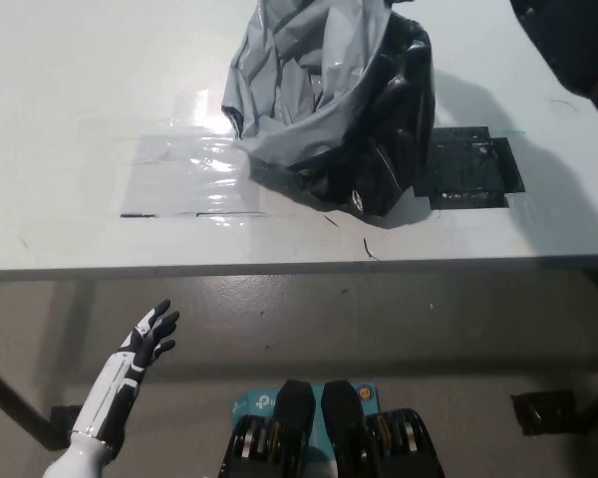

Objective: Use the right hand to pick up a rubix's cube and place it into a plastic bag and lift the bag

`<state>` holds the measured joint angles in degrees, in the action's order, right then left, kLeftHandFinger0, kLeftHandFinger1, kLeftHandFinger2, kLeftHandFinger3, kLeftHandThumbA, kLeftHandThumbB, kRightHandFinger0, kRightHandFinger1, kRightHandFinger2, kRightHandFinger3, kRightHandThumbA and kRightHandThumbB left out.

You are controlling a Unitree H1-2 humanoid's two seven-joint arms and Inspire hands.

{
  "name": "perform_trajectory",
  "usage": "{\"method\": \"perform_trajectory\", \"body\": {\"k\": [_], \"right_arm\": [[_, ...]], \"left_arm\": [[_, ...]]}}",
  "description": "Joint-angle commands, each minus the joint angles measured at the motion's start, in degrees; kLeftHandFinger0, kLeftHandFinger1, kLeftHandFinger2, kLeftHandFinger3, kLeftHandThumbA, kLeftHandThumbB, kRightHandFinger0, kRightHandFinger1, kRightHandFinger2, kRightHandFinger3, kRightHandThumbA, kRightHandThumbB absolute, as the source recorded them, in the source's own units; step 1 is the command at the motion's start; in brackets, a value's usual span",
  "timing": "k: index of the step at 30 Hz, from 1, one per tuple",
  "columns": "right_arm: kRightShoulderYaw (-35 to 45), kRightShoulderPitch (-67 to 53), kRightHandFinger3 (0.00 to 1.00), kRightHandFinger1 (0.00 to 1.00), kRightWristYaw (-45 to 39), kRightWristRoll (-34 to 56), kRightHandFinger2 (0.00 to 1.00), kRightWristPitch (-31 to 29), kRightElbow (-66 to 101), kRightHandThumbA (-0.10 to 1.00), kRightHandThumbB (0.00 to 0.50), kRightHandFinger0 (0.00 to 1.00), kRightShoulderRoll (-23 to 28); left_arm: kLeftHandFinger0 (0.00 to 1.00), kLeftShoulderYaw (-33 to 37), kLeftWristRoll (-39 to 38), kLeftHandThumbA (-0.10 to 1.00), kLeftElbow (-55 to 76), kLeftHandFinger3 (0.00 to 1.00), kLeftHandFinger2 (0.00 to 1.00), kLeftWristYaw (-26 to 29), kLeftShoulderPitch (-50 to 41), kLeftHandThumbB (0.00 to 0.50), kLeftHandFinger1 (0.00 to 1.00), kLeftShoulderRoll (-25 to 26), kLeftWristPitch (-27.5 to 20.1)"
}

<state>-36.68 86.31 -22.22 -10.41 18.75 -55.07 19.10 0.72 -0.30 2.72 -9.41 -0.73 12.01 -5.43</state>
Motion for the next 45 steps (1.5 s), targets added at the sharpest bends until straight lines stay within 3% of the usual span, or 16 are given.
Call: {"method": "perform_trajectory", "body": {"k": [1, 3, 11, 17, 19, 20, 21, 24, 28, 33, 35, 36, 37, 40, 41, 45], "right_arm": [[0.7, 4.8, 1.00, 1.00, -8.7, -6.6, 1.00, 2.2, 23.5, 0.91, 0.263, 1.00, 11.7], [4.6, 2.7, 1.00, 1.00, -5.1, -7.1, 1.00, 5.3, 31.4, 1.00, 0.315, 1.00, 14.6], [25.4, -7.5, 1.00, 1.00, 2.7, -1.8, 1.00, 6.3, 59.5, 1.00, 0.281, 1.00, 23.2], [37.7, -16.3, 1.00, 1.00, 3.3, 2.7, 1.00, 5.9, 75.6, 1.00, 0.250, 1.00, 26.0], [47.0, -23.2, 1.00, 1.00, 3.9, 5.3, 1.00, 8.0, 88.3, 0.98, 0.230, 1.00, 25.5], [48.4, -24.2, 1.00, 1.00, 4.1, 5.9, 1.00, 8.2, 90.1, 1.00, 0.346, 1.00, 25.3], [51.2, -26.6, 1.00, 1.00, 4.4, 7.6, 1.00, 8.2, 93.9, 1.00, 0.248, 1.00, 25.2], [56.3, -32.6, 1.00, 1.00, 6.1, 10.4, 1.00, 8.2, 102.2, 1.00, 0.210, 1.00, 25.2], [60.8, -41.6, 1.00, 1.00, 11.4, 14.3, 1.00, 6.1, 109.5, 1.00, 0.239, 1.00, 20.6], [58.4, -54.7, 1.00, 1.00, 17.1, 18.1, 1.00, -6.1, 109.5, 0.94, 0.246, 1.00, 12.8], [53.0, -64.3, 1.00, 1.00, 18.3, 17.4, 1.00, -10.0, 109.5, 1.00, 0.310, 1.00, 4.3], [52.2, -65.7, 1.00, 1.00, 18.3, 17.7, 1.00, -9.9, 109.5, 1.00, 0.296, 1.00, 2.9], [49.9, -69.1, 1.00, 1.00, 17.9, 18.4, 1.00, -9.3, 108.1, 1.00, 0.362, 1.00, -1.0], [45.7, -73.6, 1.00, 1.00, 16.8, 14.3, 1.00, -13.9, 101.9, 1.00, 0.304, 1.00, -5.9], [44.2, -73.9, 1.00, 1.00, 16.2, 12.6, 1.00, -16.4, 97.0, 1.00, 0.335, 1.00, -7.3], [43.3, -74.4, 1.00, 1.00, 13.8, 12.0, 1.00, -19.2, 89.7, 1.00, 0.343, 1.00, -9.2]], "left_arm": [[0.98, -0.3, 0.1, 1.00, 2.4, 1.00, 1.00, -0.4, 0.1, 0.112, 1.00, 1.3, 0.1], [0.98, -0.4, 0.2, 1.00, 2.2, 1.00, 1.00, -0.4, 0.9, 0.110, 1.00, 1.3, 0.0], [1.00, -0.9, -0.4, 1.00, 0.6, 1.00, 1.00, -0.6, 6.6, 0.103, 1.00, 1.8, 0.2], [1.00, -1.1, -0.5, 1.00, -0.3, 1.00, 1.00, -0.2, 10.3, 0.111, 1.00, 1.6, 0.5], [1.00, -1.4, -1.0, 1.00, -1.0, 1.00, 1.00, -0.2, 12.1, 0.106, 1.00, 1.6, 0.2], [1.00, -1.5, -1.1, 1.00, -1.1, 1.00, 1.00, -0.2, 12.5, 0.106, 1.00, 1.6, 0.0], [1.00, -1.7, -1.6, 1.00, -1.7, 1.00, 1.00, -0.1, 13.2, 0.117, 1.00, 1.5, -0.5], [1.00, -2.2, -2.0, 1.00, -2.7, 1.00, 1.00, 0.0, 14.3, 0.133, 1.00, 1.6, -0.9], [1.00, -2.5, -2.1, 1.00, -3.6, 1.00, 1.00, 0.2, 16.0, 0.155, 1.00, 1.7, -0.7], [1.00, -2.6, -2.2, 1.00, -3.8, 1.00, 1.00, 0.2, 16.6, 0.175, 1.00, 1.8, 0.0], [1.00, -2.7, -2.8, 1.00, -4.3, 1.00, 1.00, -0.3, 17.0, 0.179, 1.00, 2.1, -0.2], [1.00, -2.7, -2.8, 1.00, -4.4, 1.00, 1.00, -0.4, 16.9, 0.180, 1.00, 2.1, -0.2], [1.00, -2.8, -2.8, 1.00, -4.4, 1.00, 1.00, -0.4, 16.9, 0.196, 1.00, 2.1, 0.1], [1.00, -2.9, -3.1, 1.00, -4.8, 1.00, 1.00, -0.5, 16.7, 0.198, 1.00, 2.2, 0.0], [1.00, -3.0, -3.2, 1.00, -5.1, 1.00, 1.00, -0.6, 16.6, 0.199, 1.00, 2.1, -0.3], [1.00, -2.9, -2.9, 1.00, -5.1, 1.00, 1.00, -0.4, 15.3, 0.199, 1.00, 1.6, -0.8]]}}
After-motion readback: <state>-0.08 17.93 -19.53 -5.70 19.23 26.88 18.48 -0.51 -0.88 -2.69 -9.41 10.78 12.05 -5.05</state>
